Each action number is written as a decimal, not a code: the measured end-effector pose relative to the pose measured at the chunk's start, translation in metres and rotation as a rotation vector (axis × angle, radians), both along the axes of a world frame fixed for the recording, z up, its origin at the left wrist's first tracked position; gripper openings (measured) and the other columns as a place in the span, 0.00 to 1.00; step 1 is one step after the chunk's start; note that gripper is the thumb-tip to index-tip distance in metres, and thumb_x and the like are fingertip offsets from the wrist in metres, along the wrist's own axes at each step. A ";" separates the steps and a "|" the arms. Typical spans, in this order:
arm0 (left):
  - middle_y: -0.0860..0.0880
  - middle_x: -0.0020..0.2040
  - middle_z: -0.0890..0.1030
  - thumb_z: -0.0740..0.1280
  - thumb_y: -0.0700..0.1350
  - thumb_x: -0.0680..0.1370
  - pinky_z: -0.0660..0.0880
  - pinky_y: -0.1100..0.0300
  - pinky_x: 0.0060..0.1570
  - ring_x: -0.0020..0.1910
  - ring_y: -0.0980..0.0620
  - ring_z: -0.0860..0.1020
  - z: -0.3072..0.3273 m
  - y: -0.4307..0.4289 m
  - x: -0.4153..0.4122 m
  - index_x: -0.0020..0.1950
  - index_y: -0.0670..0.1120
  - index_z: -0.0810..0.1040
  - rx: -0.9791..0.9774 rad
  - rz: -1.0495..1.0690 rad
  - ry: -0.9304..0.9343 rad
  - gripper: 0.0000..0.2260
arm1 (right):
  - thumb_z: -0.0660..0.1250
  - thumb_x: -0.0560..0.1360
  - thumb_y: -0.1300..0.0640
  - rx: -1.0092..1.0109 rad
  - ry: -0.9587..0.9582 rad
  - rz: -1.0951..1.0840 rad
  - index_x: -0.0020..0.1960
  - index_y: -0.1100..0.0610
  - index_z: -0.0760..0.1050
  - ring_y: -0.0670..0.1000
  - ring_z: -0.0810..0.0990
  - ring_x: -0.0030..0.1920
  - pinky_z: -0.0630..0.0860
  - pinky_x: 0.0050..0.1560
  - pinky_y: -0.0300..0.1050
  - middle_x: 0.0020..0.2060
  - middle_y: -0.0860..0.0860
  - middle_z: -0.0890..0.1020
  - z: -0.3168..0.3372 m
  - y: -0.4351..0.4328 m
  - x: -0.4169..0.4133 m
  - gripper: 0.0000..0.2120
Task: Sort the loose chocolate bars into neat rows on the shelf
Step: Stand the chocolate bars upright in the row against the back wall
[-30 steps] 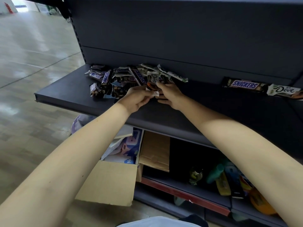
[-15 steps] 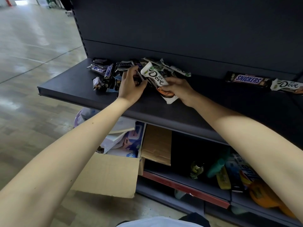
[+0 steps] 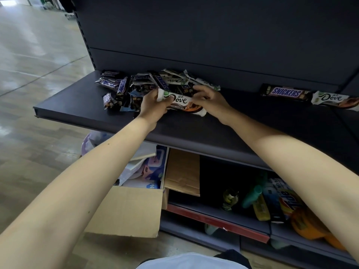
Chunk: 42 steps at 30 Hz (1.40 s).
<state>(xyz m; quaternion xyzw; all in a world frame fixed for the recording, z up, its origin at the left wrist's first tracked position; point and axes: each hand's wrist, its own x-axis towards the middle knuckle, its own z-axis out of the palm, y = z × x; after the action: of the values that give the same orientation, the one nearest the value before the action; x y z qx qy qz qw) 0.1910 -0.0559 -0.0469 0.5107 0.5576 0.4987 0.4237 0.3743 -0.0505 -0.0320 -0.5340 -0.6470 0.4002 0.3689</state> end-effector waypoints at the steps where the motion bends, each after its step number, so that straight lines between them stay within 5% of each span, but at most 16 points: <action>1: 0.52 0.47 0.80 0.68 0.43 0.76 0.74 0.69 0.35 0.47 0.55 0.78 -0.001 -0.001 0.002 0.50 0.45 0.75 -0.027 0.019 -0.073 0.05 | 0.66 0.75 0.55 -0.002 0.014 -0.031 0.68 0.49 0.67 0.46 0.76 0.56 0.74 0.57 0.41 0.56 0.47 0.76 -0.001 0.001 0.001 0.22; 5: 0.55 0.41 0.78 0.67 0.42 0.76 0.75 0.72 0.33 0.40 0.61 0.77 -0.005 -0.004 0.015 0.42 0.50 0.72 -0.115 0.019 -0.273 0.06 | 0.66 0.75 0.54 -0.123 0.176 -0.185 0.71 0.50 0.61 0.49 0.76 0.56 0.79 0.51 0.45 0.59 0.49 0.74 -0.004 0.001 0.012 0.27; 9: 0.53 0.44 0.79 0.68 0.41 0.76 0.76 0.68 0.40 0.46 0.57 0.78 -0.006 0.000 0.033 0.46 0.49 0.74 -0.162 -0.032 -0.312 0.04 | 0.65 0.76 0.57 -0.134 0.161 -0.254 0.57 0.54 0.75 0.51 0.78 0.55 0.79 0.42 0.39 0.56 0.54 0.78 -0.007 -0.002 0.029 0.09; 12: 0.53 0.45 0.78 0.67 0.40 0.76 0.75 0.67 0.41 0.47 0.56 0.77 -0.005 0.002 0.053 0.52 0.46 0.74 -0.180 -0.067 -0.333 0.06 | 0.66 0.76 0.59 -0.088 0.153 -0.313 0.52 0.54 0.75 0.50 0.79 0.52 0.79 0.39 0.37 0.52 0.54 0.78 -0.009 -0.007 0.047 0.06; 21: 0.47 0.48 0.78 0.59 0.41 0.79 0.69 0.62 0.43 0.46 0.53 0.73 0.001 0.007 0.125 0.58 0.43 0.77 -0.109 -0.104 0.027 0.11 | 0.68 0.74 0.60 -0.052 0.172 -0.481 0.59 0.59 0.76 0.49 0.79 0.52 0.78 0.45 0.37 0.51 0.53 0.79 -0.010 -0.024 0.116 0.14; 25: 0.49 0.41 0.77 0.57 0.36 0.77 0.69 0.64 0.37 0.39 0.55 0.72 0.006 0.007 0.160 0.55 0.41 0.78 -0.119 -0.176 0.067 0.12 | 0.66 0.75 0.62 -0.030 0.131 -0.533 0.54 0.55 0.77 0.50 0.79 0.53 0.78 0.52 0.42 0.51 0.53 0.80 -0.010 -0.031 0.150 0.09; 33: 0.47 0.48 0.79 0.59 0.38 0.76 0.76 0.53 0.57 0.50 0.49 0.77 0.011 0.006 0.255 0.46 0.48 0.76 -0.096 -0.188 0.058 0.08 | 0.65 0.74 0.65 -0.016 0.102 -0.709 0.57 0.61 0.77 0.52 0.81 0.51 0.80 0.54 0.49 0.53 0.58 0.81 -0.011 -0.051 0.240 0.12; 42: 0.46 0.47 0.79 0.59 0.36 0.75 0.74 0.54 0.56 0.48 0.50 0.76 0.005 -0.002 0.369 0.38 0.48 0.76 -0.096 -0.329 0.113 0.11 | 0.64 0.74 0.63 -0.007 -0.097 -0.873 0.55 0.59 0.79 0.55 0.80 0.55 0.75 0.59 0.49 0.52 0.57 0.82 -0.011 -0.074 0.342 0.11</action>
<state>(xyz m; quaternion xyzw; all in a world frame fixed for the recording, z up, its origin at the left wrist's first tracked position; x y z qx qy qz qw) 0.5605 -0.0583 -0.0419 0.6014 0.5126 0.3659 0.4915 0.7167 -0.1246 -0.0426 -0.7768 -0.3757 0.1835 0.4708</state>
